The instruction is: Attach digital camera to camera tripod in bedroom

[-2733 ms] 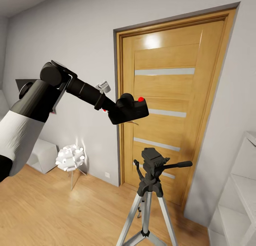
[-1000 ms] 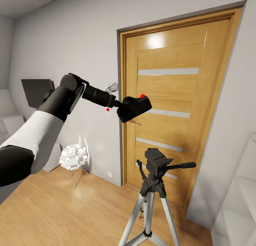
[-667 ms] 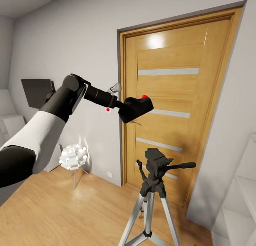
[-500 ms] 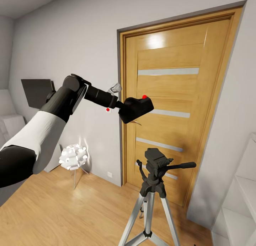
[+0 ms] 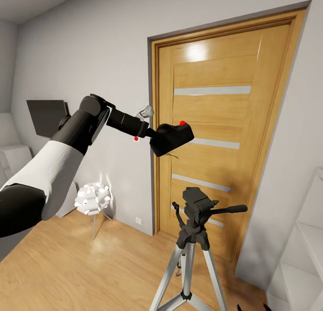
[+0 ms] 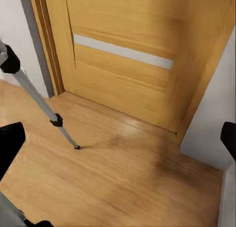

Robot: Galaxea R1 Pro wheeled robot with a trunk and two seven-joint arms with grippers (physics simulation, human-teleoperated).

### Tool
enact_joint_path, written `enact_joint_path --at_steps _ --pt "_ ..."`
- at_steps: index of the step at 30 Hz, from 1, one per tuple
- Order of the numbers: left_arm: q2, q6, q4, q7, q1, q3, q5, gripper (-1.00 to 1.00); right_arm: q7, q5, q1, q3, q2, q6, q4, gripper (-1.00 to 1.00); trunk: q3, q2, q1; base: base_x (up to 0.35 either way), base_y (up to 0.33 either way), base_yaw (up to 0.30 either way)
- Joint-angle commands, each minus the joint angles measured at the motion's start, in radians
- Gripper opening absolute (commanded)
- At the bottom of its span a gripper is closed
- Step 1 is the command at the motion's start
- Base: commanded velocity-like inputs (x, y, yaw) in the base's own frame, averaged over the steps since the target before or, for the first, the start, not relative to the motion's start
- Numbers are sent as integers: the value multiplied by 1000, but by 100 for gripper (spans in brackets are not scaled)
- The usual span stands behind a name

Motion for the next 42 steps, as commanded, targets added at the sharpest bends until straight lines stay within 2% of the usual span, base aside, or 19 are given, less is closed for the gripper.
enact_joint_path --at_steps 1,4,5,9,13,16,20,29,30,35,39,40,41,42 --pt "0 10 -1 -10 0 0 -9 -100 56 -8 -1 -16 -3 -13 7 100 0 -1 0 0 0 0" --pt "0 10 -1 -10 0 0 -10 -100 117 -8 -1 -50 -9 -23 12 100 0 -1 0 0 0 0" --pt "0 10 -1 -10 0 0 -10 -100 156 -8 -1 -79 -11 -27 14 100 0 -1 0 0 0 0" --pt "0 10 -1 -10 0 -1 -10 -100 248 -8 -1 -140 -15 -30 16 100 0 -1 0 0 0 0" --pt "-1 10 0 -10 1 -2 -9 -100 498 -8 -1 -283 -17 -31 17 100 0 -1 0 0 0 0" --pt "-8 10 -1 -10 1 -2 -9 -100 568 -8 -1 -328 -17 -30 17 100 0 -1 0 0 0 0" --pt "-19 10 -1 -10 1 -2 -9 -100 602 -8 -1 -351 -17 -30 17 100 0 -1 0 0 0 0" --pt "-24 10 -1 -10 1 -2 -10 -100 619 -8 -1 -376 -17 -32 17 100 0 -1 0 0 0 0" --pt "-24 10 -1 -10 1 -2 -10 -100 623 -8 -1 -411 -17 -32 17 100 0 -1 0 0 0 0" --pt "-24 10 0 -10 1 -2 -10 -100 668 -9 -1 -476 -16 -32 17 100 0 -1 0 0 0 0" --pt "-24 10 0 -9 1 -2 -10 -100 743 -9 -1 -521 -16 -32 17 100 0 -1 0 0 0 0" --pt "-24 10 0 -9 1 -2 -10 -100 836 -8 -1 -578 -16 -32 17 100 0 -1 0 0 0 0" --pt "-25 10 0 -10 1 -2 -10 -100 881 -8 -1 -607 -16 -32 17 100 0 -1 0 0 0 0" --pt "-25 10 0 -9 1 -2 -10 -100 902 -8 -1 -620 -16 -32 17 100 0 -1 0 0 0 0"
